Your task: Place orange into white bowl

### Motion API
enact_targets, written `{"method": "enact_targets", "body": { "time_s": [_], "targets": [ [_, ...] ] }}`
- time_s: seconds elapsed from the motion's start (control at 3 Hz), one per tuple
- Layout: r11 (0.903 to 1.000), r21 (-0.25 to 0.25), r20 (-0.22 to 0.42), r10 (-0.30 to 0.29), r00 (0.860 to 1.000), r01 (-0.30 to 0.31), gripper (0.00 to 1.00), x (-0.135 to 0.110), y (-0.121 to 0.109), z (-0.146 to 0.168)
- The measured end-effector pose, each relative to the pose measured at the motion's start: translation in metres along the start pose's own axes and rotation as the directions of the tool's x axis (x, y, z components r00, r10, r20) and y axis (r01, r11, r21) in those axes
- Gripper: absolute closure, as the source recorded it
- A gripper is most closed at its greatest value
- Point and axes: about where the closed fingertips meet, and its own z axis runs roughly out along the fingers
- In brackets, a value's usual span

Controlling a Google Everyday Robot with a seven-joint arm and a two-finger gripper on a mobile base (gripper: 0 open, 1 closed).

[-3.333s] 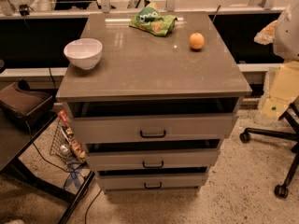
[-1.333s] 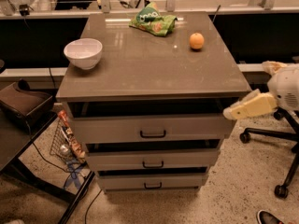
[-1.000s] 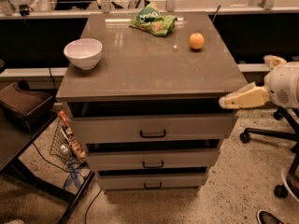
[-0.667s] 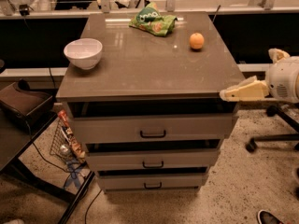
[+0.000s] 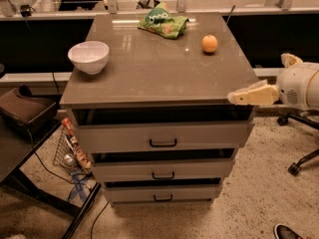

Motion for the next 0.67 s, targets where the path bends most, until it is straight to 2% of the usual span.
{"method": "enact_targets", "body": {
  "time_s": [0.33, 0.67],
  "targets": [
    [0.9989, 0.011, 0.088, 0.044, 0.995, -0.045, 0.00, -0.013, -0.004, 0.035],
    [0.9952, 0.066, 0.154, 0.060, 0.986, -0.071, 0.00, -0.024, -0.030, 0.080]
  ]
}}
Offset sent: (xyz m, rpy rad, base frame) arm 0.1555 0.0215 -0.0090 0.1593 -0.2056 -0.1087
